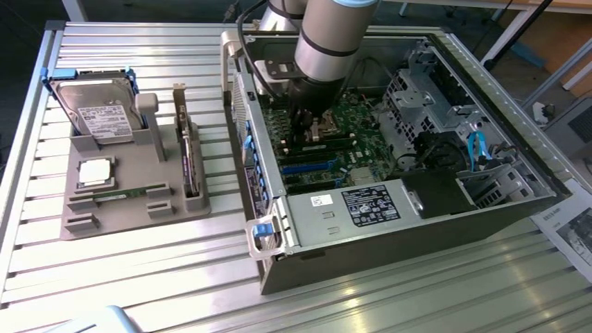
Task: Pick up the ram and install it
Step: 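Press down the ram until it locks into place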
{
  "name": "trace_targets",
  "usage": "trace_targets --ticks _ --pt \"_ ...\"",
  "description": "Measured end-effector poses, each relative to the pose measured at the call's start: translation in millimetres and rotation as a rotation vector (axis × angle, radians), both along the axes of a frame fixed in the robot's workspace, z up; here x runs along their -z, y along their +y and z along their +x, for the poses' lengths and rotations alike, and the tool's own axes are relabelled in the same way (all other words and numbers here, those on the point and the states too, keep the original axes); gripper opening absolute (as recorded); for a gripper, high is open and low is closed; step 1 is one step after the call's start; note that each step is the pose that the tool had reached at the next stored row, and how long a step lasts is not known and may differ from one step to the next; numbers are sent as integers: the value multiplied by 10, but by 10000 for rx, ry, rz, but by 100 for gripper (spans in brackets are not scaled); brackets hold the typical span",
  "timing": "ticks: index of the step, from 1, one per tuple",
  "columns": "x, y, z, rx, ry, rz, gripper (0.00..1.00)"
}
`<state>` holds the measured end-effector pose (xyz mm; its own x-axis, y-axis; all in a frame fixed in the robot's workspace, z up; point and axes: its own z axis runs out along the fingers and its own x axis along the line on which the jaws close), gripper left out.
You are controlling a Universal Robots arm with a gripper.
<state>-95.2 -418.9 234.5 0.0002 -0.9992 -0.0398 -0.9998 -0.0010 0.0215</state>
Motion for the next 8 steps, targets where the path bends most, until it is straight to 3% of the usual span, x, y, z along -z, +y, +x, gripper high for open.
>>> trace_targets --ticks 8 --pt "-30 19 -1 -1 2 -20 10"
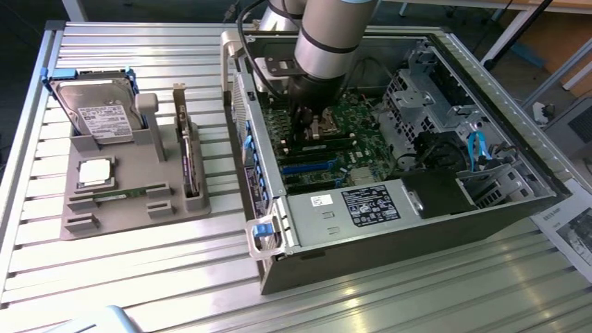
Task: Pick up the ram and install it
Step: 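Press down the ram until it locks into place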
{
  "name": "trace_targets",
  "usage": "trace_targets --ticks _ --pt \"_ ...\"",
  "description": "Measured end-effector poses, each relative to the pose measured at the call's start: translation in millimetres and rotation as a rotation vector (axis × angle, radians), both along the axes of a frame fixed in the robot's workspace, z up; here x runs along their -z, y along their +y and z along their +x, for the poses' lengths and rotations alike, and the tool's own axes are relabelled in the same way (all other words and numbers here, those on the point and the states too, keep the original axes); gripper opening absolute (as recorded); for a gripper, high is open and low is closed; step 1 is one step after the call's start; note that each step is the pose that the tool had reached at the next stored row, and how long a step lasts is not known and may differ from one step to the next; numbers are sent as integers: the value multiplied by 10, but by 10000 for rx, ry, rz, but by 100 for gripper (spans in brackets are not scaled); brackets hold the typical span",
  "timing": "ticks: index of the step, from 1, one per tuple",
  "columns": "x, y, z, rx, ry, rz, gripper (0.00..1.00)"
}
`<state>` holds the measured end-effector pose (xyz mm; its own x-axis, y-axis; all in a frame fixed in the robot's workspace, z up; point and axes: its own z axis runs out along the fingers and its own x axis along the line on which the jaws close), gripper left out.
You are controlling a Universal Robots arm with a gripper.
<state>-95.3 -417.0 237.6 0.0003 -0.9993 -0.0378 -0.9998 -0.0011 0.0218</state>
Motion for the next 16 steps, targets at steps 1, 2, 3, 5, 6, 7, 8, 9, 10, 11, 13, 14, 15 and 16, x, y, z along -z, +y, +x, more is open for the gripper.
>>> trace_targets --ticks 1,2,3,5,6,7,8,9,10,11,13,14,15,16 --pt "2 1 0 1 0 -5 10" --pt "6 1 -1 1 -1 -16 10" --pt "12 1 -3 2 0 -32 10" --pt "21 1 -7 1 1 -61 10" --pt "21 0 -7 0 1 -62 10" --pt "21 1 -8 1 1 -62 10" --pt "22 1 -8 1 0 -60 10" --pt "22 0 -9 1 1 -62 10" --pt "25 1 -10 2 -1 -67 10" --pt "29 1 -12 1 0 -85 10" --pt "33 1 -14 1 0 -115 10" --pt "34 1 -15 1 0 -125 10" --pt "35 0 -15 1 1 -139 10" --pt "35 0 -15 1 1 -149 10"
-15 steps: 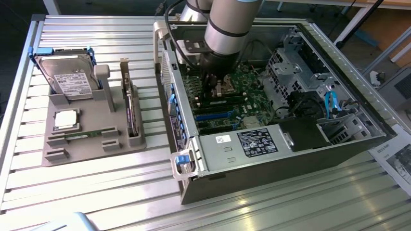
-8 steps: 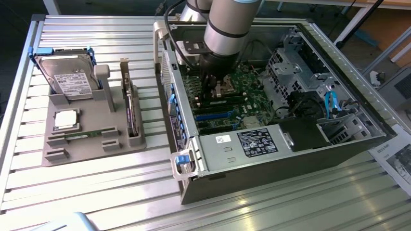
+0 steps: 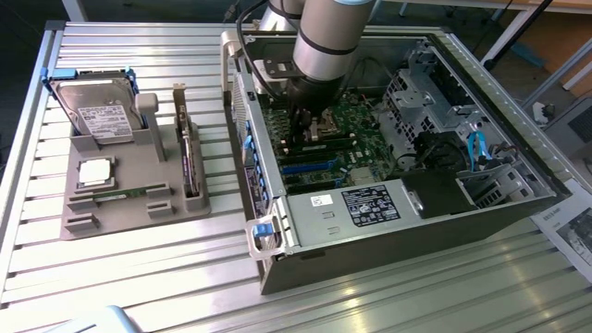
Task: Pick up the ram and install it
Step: 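Press down the ram until it locks into place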
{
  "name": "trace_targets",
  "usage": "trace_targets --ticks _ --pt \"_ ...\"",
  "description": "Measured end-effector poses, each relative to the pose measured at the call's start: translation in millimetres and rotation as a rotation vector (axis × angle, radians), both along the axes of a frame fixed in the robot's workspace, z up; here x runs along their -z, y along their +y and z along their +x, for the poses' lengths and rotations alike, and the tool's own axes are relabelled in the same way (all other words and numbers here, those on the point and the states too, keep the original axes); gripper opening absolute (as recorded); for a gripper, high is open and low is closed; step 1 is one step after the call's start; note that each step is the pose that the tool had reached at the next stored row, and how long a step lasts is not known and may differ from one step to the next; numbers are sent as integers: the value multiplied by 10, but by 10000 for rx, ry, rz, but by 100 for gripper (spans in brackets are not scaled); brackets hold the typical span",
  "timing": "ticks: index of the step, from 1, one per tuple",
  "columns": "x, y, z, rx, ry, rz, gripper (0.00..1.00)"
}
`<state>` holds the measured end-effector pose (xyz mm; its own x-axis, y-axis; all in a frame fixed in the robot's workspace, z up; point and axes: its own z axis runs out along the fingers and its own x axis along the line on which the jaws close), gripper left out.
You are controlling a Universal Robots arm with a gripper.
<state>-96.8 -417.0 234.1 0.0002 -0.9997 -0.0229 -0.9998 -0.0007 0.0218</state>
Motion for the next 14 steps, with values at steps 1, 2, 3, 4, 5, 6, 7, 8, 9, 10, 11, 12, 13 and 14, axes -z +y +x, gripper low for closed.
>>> trace_targets --ticks 1,2,3,4,5,6,7,8,9,10,11,12,13,14 --pt "0 0 0 0 0 -1 10" --pt "0 0 0 0 -1 -1 10" --pt "1 0 0 1 -1 0 10" --pt "1 1 0 0 -1 0 10" --pt "1 0 0 0 -1 -1 10" --pt "2 1 0 0 -1 0 10" --pt "2 1 0 0 -1 -8 10" --pt "2 1 0 0 -2 -13 10" --pt "2 1 0 0 -2 -20 10" --pt "-2 2 0 1 -1 -51 10" --pt "-5 3 0 1 -1 -72 10" --pt "-8 4 0 1 -1 -92 10" --pt "-12 4 0 0 0 -123 10" --pt "-14 4 0 0 -1 -128 10"
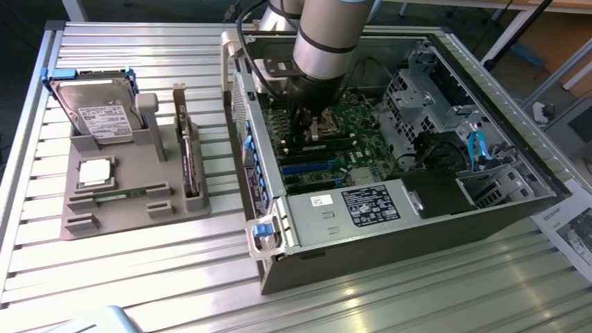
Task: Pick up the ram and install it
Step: 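Press down the ram until it locks into place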
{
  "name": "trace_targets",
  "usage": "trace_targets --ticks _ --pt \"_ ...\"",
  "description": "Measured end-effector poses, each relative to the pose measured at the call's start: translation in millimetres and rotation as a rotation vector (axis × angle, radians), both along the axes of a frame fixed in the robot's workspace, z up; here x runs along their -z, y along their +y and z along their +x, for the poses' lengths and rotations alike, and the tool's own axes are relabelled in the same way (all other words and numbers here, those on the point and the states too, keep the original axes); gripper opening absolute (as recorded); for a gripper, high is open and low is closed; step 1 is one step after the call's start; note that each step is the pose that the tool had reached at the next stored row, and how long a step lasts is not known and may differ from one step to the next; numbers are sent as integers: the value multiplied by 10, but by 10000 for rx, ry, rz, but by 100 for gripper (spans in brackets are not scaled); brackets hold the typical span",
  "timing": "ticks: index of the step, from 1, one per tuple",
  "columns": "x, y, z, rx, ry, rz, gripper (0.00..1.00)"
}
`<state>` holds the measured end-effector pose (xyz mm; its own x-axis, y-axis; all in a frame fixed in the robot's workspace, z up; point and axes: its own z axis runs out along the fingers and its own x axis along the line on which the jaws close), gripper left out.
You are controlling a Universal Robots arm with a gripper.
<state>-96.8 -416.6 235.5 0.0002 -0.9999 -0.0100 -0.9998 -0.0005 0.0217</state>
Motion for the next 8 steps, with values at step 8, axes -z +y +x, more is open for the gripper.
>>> trace_targets --ticks 8 --pt "-1 8 -1 2 -3 41 10"
